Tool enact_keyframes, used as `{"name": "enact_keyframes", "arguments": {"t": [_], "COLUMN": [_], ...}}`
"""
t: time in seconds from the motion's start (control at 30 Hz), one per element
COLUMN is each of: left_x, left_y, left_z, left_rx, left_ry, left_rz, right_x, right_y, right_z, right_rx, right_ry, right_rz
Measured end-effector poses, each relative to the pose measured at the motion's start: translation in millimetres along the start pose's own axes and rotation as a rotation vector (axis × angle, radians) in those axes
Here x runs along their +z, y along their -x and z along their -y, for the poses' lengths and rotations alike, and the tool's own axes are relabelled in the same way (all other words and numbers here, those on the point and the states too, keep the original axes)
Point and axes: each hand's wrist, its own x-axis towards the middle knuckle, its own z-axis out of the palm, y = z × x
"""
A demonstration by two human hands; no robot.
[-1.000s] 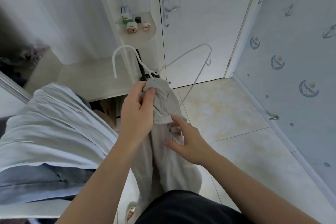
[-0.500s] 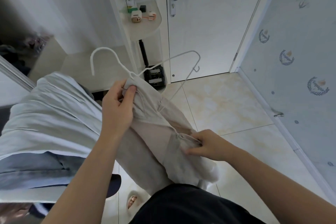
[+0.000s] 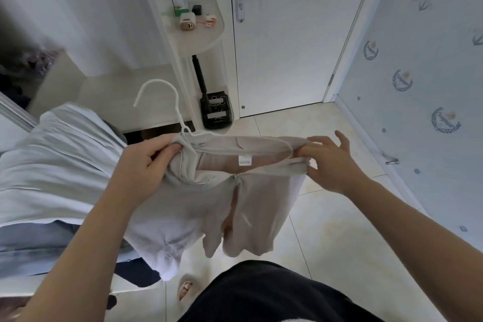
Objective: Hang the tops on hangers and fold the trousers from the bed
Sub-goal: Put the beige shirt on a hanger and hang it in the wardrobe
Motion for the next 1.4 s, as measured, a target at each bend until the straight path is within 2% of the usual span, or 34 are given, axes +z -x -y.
{"name": "enact_keyframes", "arguments": {"t": [0.1,0.17,0.27,0.33,0.4,0.47,0.57,0.67,0.73,0.83,0.97,1.07,1.23,1.3,1.4], "left_x": [2,6,19,32,43,47,42,33,27,28,39,42,46,47,45], "left_y": [2,1,-7,-15,-21,-25,-25,-21,-19,-18,-16,-19,-21,-22,-24], "left_z": [2,-2,-20,-37,-51,-54,-41,-23,-13,-10,-20,-28,-49,-54,-52], "left_rx": [0.014,0.032,0.029,0.08,0.138,0.165,0.099,0.016,-0.034,-0.094,-0.111,-0.081,0.001,0.046,-0.034], "left_ry": [-0.093,-0.13,-0.156,-0.137,-0.098,-0.062,0.001,0.019,0.001,-0.011,0.029,-0.043,-0.079,-0.087,-0.016], "left_rz": [0.045,0.135,0.29,0.341,0.329,0.288,0.251,0.211,0.148,0.075,-0.011,-0.053,-0.054,-0.046,0.001], "right_x": [-25,-47,-75,-86,-86,-85,-85,-93,-94,-89,-85,-89,-88,-84,-85], "right_y": [-7,-10,-18,-22,-24,-24,-19,-12,-9,-9,-15,-19,-24,-27,-31], "right_z": [3,12,46,80,108,121,114,92,79,68,68,69,81,87,90], "right_rx": [-0.026,-0.033,-0.121,-0.194,-0.232,-0.18,-0.104,-0.117,-0.084,0.013,0.027,0.025,-0.084,-0.101,-0.085], "right_ry": [-0.172,-0.328,-0.43,-0.541,-0.586,-0.63,-0.869,-1.009,-0.991,-0.839,-0.633,-0.536,-0.363,-0.399,-0.613], "right_rz": [-0.027,-0.005,-0.022,0.027,0.063,0.105,0.239,0.356,0.315,0.217,0.21,0.127,0.238,0.201,0.116]}}
